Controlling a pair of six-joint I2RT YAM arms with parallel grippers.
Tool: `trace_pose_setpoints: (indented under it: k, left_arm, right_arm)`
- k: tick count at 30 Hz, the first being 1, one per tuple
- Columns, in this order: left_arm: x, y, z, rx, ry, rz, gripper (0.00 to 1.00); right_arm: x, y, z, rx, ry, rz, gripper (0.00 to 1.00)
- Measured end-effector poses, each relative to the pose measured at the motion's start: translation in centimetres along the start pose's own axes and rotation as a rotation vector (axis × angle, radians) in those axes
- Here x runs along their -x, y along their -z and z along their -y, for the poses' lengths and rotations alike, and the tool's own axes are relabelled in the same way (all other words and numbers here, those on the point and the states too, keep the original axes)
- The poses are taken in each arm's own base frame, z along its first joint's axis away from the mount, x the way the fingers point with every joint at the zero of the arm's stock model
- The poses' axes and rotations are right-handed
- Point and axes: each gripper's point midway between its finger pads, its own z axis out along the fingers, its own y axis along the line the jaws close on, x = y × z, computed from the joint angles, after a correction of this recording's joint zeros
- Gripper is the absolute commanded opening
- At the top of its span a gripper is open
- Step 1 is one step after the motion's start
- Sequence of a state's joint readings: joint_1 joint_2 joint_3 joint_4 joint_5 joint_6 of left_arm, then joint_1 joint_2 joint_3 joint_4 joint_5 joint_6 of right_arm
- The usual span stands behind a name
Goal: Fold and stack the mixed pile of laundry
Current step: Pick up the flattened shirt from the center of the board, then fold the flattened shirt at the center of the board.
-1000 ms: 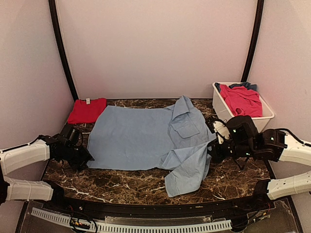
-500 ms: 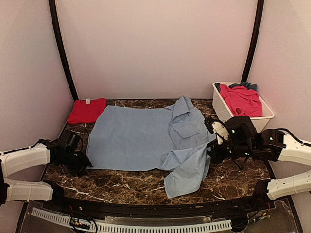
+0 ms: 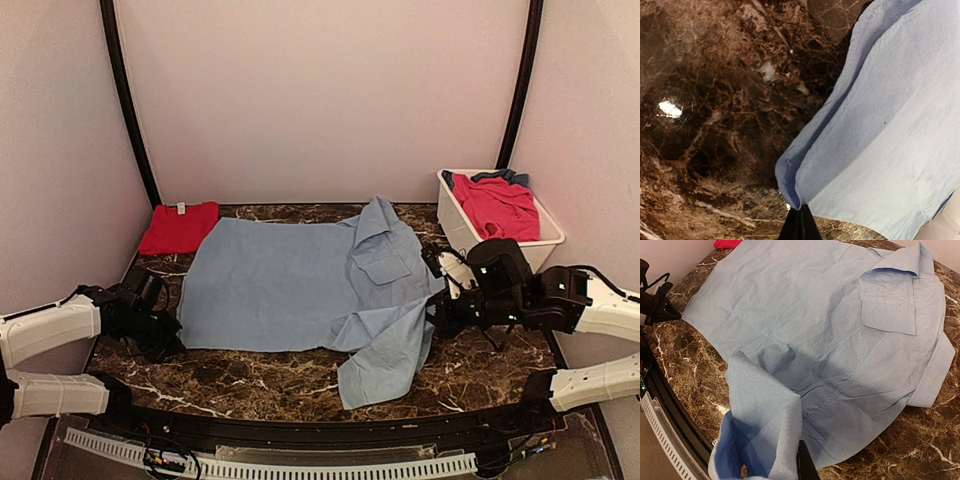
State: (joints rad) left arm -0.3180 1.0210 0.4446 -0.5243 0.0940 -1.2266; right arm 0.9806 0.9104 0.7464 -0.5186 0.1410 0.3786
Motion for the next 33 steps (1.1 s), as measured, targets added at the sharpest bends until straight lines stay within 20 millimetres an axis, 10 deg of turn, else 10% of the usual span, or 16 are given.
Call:
trace_pose_setpoints:
  k: [14, 20, 33]
  left_arm:
    - [0.7, 5.8, 0.7, -0.061, 0.001, 0.079, 0.00]
    - [2.3, 5.3, 2.7, 0.019, -0.051, 0.092, 0.00]
    - [8.1, 2.7, 8.4, 0.020, -0.123, 0.164, 0.00]
  right_arm:
    - [-0.4, 2.1, -1.0, 0.063, -0.058, -0.012, 0.00]
    - [4.6, 2.5, 0.2, -0.014, -0.006, 0.048, 0.00]
    - [10.6, -6.5, 4.1, -0.053, 0.160, -0.062, 0.00]
